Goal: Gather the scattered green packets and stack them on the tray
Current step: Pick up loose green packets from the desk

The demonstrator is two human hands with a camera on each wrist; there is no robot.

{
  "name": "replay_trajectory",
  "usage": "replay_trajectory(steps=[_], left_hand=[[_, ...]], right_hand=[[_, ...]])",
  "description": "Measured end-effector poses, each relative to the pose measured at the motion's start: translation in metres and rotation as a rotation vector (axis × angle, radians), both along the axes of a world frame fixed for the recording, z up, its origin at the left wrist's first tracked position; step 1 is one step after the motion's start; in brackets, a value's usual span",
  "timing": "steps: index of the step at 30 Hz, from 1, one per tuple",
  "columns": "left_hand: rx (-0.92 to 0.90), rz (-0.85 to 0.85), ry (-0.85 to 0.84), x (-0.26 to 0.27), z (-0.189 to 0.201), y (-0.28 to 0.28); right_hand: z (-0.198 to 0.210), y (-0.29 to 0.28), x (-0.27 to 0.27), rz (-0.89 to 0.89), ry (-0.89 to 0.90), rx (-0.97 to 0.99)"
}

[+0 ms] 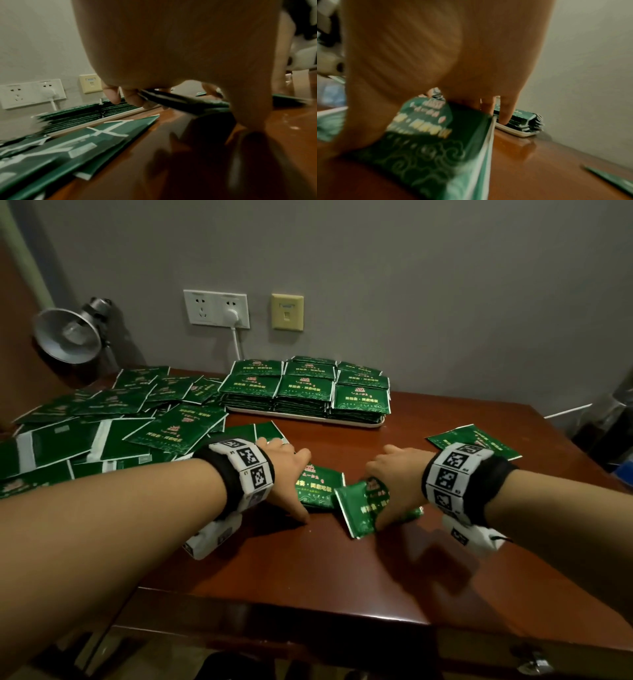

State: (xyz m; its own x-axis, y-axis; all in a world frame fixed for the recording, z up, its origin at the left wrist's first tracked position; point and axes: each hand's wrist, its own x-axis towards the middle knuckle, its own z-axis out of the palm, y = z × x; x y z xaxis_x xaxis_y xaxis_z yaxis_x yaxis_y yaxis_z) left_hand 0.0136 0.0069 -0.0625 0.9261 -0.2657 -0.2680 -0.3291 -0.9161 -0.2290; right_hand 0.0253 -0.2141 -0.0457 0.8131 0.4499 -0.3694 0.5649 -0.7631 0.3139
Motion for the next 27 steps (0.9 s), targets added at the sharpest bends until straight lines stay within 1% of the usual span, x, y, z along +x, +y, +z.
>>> replay_trajectory(steps=[3,5,9,11,13,17,20,22,24,27], left_hand=[[0.020,0.016,-0.011,0.003,0.004,0.005],[-0.016,0.025,0.003,0.003,0.002,0.004],[-0.077,-0.003,-0.035,0.003,-0.003,0.000],[-0.102,0.009,-0.069,0.004,0.000,0.002],[-0.128,0.036,-0.088,0.008,0.007,0.007],[-0.213,0.119,-0.102,0.021,0.025,0.029],[-0.305,0.179,-0.124,0.030,0.040,0.050],[-0.328,0.197,-0.166,0.041,0.053,0.065],[-0.317,0.217,-0.204,0.054,0.067,0.080],[-0.235,0.253,-0.266,0.085,0.086,0.103]], right_hand=[[-0.003,-0.003,-0.001,-0.105,0.005,0.222],[-0.006,-0.004,-0.004,-0.110,0.023,0.285],[-0.014,-0.004,-0.013,-0.019,0.005,0.280],[-0.015,-0.003,-0.015,-0.037,0.038,0.237],[-0.013,-0.001,-0.014,-0.058,0.051,0.243],[-0.009,0.005,-0.007,-0.001,-0.057,0.244],[0.000,0.011,0.005,-0.002,-0.079,0.325],[0.010,0.016,0.019,0.011,-0.091,0.391],[0.021,0.025,0.036,0.046,-0.124,0.437],[0.041,0.042,0.064,0.062,-0.132,0.501]])
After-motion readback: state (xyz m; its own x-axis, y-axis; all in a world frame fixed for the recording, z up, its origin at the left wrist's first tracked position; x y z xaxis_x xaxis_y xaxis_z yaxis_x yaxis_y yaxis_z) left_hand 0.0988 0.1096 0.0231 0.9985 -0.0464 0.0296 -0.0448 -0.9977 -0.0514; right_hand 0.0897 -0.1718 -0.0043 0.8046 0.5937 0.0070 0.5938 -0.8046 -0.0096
